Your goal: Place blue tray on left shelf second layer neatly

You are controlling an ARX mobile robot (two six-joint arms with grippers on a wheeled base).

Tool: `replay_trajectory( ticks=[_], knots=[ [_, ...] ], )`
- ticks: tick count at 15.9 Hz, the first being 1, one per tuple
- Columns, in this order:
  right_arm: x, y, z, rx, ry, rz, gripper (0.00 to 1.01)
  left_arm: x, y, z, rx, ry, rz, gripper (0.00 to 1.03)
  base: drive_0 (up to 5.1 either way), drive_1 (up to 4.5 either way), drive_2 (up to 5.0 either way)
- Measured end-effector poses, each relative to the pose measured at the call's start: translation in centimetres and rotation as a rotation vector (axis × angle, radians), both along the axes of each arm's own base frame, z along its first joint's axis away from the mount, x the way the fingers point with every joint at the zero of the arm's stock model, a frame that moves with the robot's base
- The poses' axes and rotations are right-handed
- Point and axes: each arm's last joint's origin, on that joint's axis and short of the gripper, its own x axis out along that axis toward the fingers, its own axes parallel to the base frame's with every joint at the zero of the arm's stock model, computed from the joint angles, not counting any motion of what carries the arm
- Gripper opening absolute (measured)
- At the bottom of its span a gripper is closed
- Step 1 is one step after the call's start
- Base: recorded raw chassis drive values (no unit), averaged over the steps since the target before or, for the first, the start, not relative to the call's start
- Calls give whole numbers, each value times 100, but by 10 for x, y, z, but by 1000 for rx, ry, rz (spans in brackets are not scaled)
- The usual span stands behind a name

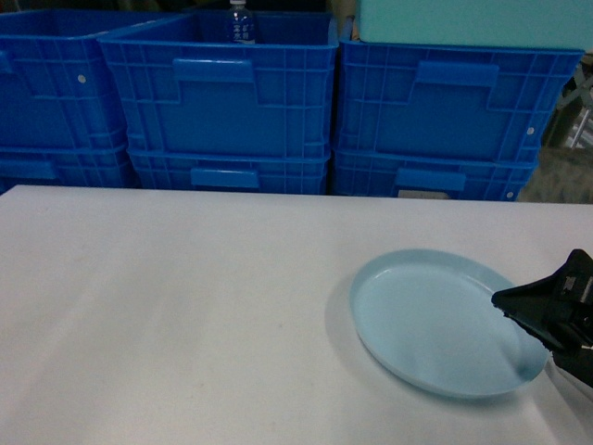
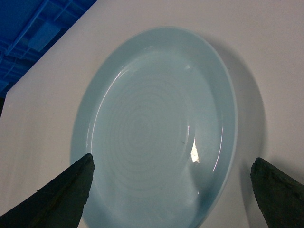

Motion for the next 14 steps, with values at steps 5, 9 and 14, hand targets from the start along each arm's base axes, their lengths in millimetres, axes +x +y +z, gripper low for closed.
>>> replay_trajectory(
  ticks=[5,9,14],
  knots=[
    [-2,6,-3,-4,13,9,77,0,0,0,0,0,0,98,0,0,0],
    [-2,8,-4,-6,17,12,70,0,0,0,0,0,0,98,0,0,0],
    [-3,9,-10,-9,38,17,55,0,0,0,0,0,0,98,0,0,0]
  ],
)
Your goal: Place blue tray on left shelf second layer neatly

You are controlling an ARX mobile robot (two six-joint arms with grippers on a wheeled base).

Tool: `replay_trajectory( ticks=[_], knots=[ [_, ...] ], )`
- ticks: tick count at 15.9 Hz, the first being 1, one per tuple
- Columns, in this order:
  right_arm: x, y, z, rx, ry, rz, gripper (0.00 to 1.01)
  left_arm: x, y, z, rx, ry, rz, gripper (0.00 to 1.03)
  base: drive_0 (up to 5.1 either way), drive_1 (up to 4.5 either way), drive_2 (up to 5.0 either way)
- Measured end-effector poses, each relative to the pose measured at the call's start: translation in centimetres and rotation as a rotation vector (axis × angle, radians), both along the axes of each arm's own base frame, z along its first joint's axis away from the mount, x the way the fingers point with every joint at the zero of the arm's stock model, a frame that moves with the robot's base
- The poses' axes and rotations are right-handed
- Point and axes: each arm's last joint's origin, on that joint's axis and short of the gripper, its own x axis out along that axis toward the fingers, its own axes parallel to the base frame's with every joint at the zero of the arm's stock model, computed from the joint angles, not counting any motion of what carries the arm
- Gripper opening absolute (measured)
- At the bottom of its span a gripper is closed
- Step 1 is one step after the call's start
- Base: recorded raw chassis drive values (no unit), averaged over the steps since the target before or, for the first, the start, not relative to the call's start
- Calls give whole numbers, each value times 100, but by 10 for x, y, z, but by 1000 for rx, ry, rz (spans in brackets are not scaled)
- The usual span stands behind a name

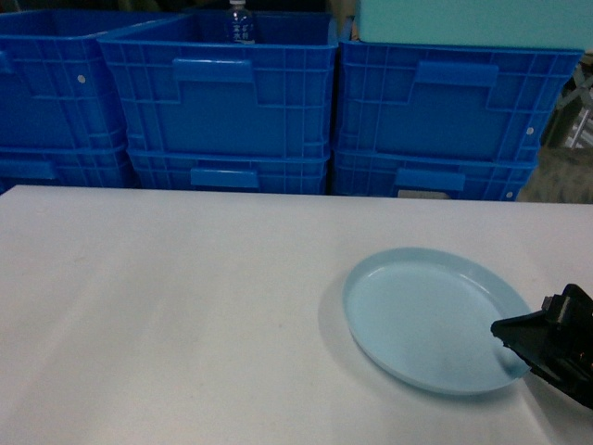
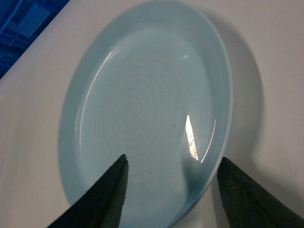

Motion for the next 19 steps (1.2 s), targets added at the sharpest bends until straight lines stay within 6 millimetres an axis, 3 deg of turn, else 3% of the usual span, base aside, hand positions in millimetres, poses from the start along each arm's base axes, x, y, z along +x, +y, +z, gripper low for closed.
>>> replay_trajectory(
  ticks=[4,6,10,13,17,19],
  knots=[
    [0,0,-12,9,26,-12,16,0,0,0,0,0,0,98,0,0,0],
    [2,0,-13,1,25,-21,1,0,0,0,0,0,0,98,0,0,0],
    [2,2,-11,-7,31,-23,2,0,0,0,0,0,0,98,0,0,0],
    [0,3,5,-47,6,-8,2,0,0,0,0,0,0,98,0,0,0],
    [-3,-7,80,-137,-142,88,2,0,0,0,0,0,0,98,0,0,0],
    [-11,-16,95,-181,-153,97,2,0,0,0,0,0,0,98,0,0,0]
  ],
)
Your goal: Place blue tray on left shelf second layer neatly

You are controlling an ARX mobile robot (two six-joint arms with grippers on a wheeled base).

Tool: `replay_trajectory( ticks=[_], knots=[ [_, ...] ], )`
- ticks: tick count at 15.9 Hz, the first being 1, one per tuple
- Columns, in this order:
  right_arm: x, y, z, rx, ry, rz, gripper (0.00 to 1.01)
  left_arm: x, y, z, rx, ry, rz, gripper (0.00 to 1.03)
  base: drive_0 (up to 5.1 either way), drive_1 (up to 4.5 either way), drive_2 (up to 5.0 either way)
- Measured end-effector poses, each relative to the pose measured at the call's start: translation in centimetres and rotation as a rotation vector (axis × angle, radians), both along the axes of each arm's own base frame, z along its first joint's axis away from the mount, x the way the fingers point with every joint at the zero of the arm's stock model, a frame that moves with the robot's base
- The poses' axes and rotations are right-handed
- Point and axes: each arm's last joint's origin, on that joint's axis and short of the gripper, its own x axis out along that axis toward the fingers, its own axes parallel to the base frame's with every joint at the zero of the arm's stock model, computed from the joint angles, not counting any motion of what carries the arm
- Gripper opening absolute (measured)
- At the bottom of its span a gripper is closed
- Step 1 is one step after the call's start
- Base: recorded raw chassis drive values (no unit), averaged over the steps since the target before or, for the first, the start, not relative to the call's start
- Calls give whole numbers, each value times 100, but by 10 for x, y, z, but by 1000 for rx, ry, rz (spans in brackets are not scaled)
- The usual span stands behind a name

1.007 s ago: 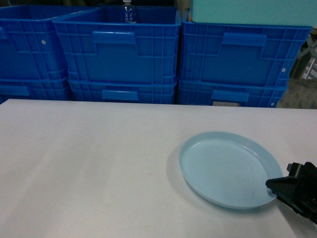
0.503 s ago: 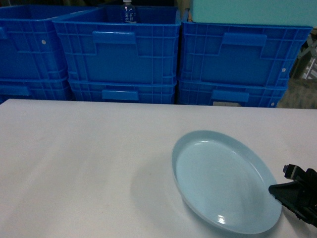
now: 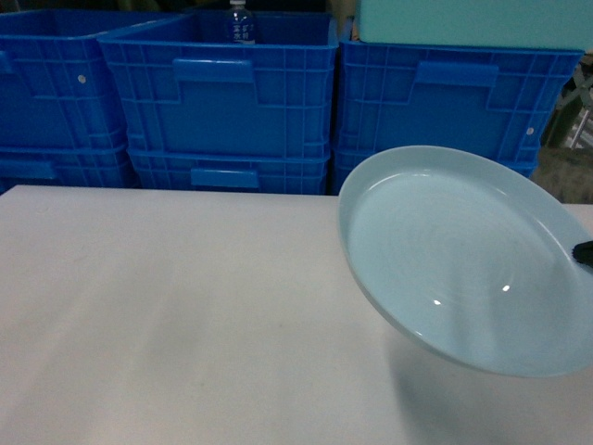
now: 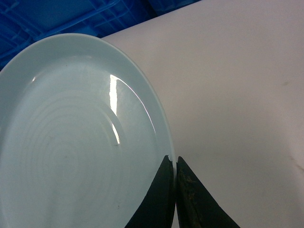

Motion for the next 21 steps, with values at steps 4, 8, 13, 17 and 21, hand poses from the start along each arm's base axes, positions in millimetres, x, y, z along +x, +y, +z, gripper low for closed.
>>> replay_trajectory(
  ticks=[4,8,13,17,21],
  knots=[
    [-15,-31,13,-93,-24,-93,2,0,0,0,0,0,0,98,0,0,0],
    [-21,-35,8,-51,4,-64,2,0,0,0,0,0,0,98,0,0,0],
    [-26,-39,-3,-40,46,-79,2,0,0,0,0,0,0,98,0,0,0],
    [-28,-41,5,-85,-29,-97,2,0,0,0,0,0,0,98,0,0,0],
    [-34,-41,17,-113,-105,-126,2,0,0,0,0,0,0,98,0,0,0]
  ],
)
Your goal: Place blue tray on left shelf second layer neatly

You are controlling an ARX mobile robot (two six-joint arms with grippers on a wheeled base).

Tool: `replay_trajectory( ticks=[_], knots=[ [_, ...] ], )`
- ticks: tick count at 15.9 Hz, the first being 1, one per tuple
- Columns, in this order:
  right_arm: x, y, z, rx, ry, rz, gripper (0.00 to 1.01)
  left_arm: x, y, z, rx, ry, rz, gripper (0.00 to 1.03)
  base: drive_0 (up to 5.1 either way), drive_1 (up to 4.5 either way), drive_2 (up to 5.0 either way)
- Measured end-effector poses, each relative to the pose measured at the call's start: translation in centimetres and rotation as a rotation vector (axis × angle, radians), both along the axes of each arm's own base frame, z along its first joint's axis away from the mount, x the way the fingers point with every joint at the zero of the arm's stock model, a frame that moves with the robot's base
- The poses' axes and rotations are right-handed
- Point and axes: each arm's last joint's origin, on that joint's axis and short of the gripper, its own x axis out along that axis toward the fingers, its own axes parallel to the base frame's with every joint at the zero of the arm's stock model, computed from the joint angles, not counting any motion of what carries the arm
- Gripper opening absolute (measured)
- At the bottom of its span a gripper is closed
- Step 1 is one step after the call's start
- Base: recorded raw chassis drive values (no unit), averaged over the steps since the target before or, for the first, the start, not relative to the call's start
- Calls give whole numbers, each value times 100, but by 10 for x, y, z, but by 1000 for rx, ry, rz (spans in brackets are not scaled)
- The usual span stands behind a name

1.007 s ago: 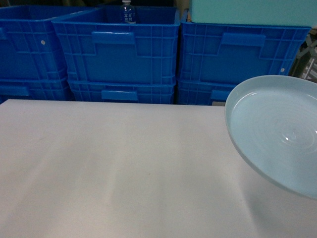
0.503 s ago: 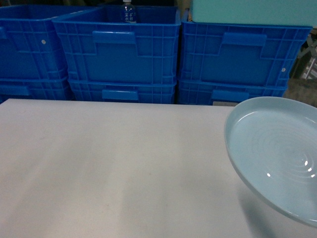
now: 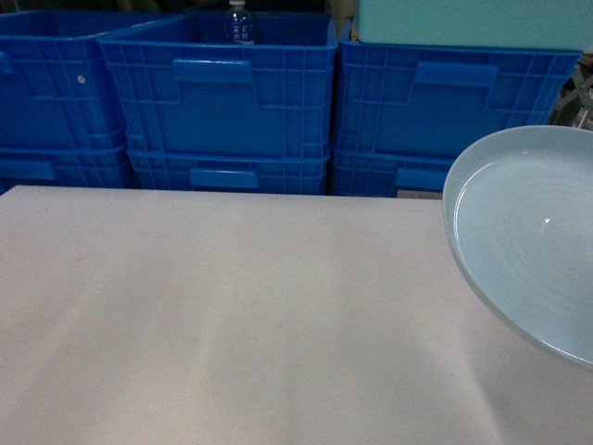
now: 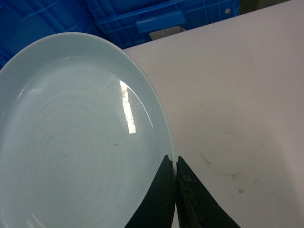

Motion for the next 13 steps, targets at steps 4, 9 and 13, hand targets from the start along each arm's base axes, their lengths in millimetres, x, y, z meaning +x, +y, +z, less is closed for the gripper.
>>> replay_trajectory(
  ticks=[4,9,13],
  knots=[
    [0,0,-3,1,20,-4,2,0,0,0,0,0,0,98,0,0,0],
    [1,0,-3,1,20,-4,2,0,0,0,0,0,0,98,0,0,0],
    [1,0,-3,1,19,-3,2,0,0,0,0,0,0,98,0,0,0]
  ],
)
